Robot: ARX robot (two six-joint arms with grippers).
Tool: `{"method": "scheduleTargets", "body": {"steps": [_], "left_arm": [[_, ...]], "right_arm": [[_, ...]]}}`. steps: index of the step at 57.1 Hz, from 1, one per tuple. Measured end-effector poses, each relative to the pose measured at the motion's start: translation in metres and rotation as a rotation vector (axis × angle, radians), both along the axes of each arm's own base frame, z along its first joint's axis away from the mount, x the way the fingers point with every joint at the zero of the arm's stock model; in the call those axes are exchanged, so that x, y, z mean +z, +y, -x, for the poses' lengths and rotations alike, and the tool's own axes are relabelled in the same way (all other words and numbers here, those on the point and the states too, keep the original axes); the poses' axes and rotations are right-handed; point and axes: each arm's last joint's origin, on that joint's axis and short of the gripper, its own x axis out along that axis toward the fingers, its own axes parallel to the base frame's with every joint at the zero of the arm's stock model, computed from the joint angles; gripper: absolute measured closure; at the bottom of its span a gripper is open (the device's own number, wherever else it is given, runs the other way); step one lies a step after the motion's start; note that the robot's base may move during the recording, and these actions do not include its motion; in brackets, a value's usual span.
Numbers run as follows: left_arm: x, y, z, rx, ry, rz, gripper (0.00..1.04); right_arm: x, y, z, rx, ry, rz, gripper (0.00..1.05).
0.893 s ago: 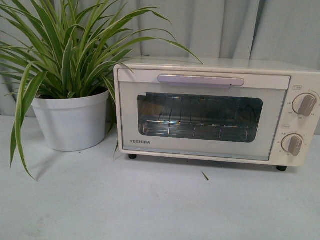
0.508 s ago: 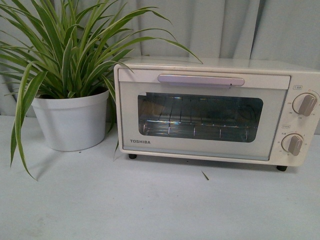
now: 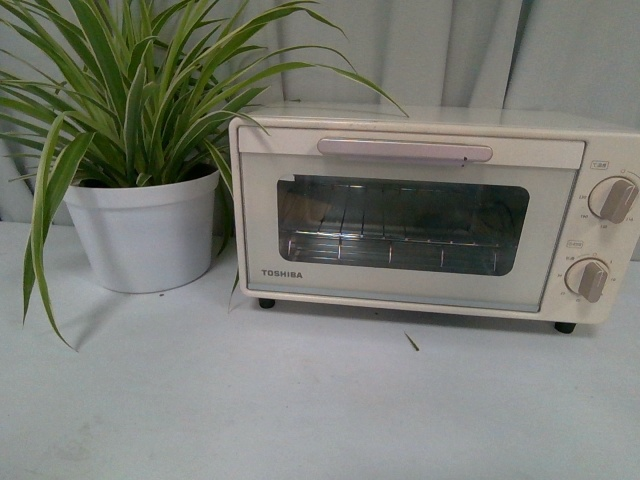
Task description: Open oven
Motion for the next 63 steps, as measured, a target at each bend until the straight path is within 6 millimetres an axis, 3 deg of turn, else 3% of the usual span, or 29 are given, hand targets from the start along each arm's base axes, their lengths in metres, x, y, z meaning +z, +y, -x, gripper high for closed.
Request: {"method": "scheduleTargets", "body": {"steps": [12, 32, 42, 63], "left_arm": [[0.014, -0.046, -0.049, -0.14, 0.087, 0.277, 0.06], [-0.015, -0.105, -0.128, -0.126, 0.299, 0.528, 0.06], [-0.021, -0.114, -0.148, -0.124, 0.315, 0.566, 0.06], [-0.022, -0.126, -0.17, -0.107, 0.315, 0.591, 0.07]], "right_arm": [[0.0, 0.0, 0.0, 0.0, 0.0, 0.0, 0.09], [0.0, 0.0, 0.0, 0.0, 0.0, 0.0, 0.09], [0.0, 0.0, 0.0, 0.0, 0.0, 0.0, 0.09], [0.0, 0.0, 0.0, 0.0, 0.0, 0.0, 0.09]]}}
